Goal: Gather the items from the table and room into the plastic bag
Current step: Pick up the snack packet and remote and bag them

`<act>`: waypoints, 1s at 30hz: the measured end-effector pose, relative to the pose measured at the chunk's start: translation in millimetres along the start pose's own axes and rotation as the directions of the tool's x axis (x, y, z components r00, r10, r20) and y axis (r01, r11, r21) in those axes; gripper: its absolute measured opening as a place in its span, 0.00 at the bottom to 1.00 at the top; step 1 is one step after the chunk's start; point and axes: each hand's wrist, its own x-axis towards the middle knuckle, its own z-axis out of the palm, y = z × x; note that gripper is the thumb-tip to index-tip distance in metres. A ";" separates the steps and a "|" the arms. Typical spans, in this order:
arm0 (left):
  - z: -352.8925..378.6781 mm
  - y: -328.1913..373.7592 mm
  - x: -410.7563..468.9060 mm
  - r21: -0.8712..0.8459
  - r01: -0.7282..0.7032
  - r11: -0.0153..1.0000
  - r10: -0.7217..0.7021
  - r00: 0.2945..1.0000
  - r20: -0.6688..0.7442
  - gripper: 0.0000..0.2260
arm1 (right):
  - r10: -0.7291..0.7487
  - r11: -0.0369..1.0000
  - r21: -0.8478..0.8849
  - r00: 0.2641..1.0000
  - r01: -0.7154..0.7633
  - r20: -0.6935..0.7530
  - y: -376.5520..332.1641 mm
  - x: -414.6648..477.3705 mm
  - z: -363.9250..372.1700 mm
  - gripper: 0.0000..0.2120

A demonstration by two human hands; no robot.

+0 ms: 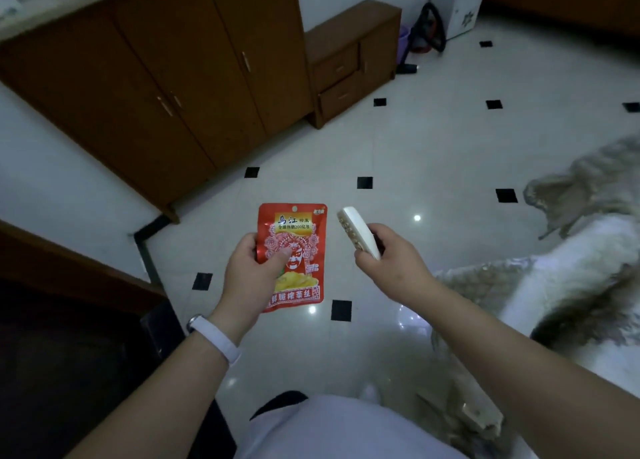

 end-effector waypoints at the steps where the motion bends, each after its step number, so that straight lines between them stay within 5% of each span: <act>1: 7.1 5.1 13.0 0.007 -0.005 1.000 0.004 1.000 0.026 0.08 | 0.024 0.999 0.021 0.999 -0.024 -0.028 3.8 7.3 -5.3 0.20; 13: 73.3 56.7 199.4 -0.037 -0.024 0.999 0.034 0.951 0.309 0.09 | 0.268 0.964 0.088 0.911 -0.253 -0.314 7.9 131.8 -46.6 0.16; 25: 135.1 138.6 370.5 -0.021 -0.099 0.995 0.096 0.854 0.511 0.09 | 0.311 0.936 0.000 0.827 -0.352 -0.469 -28.7 251.7 -96.9 0.15; 30: 192.9 158.0 407.9 0.023 -0.104 0.994 0.071 0.811 0.580 0.09 | 0.368 0.920 0.089 0.765 -0.382 -0.529 -8.9 287.5 -134.6 0.14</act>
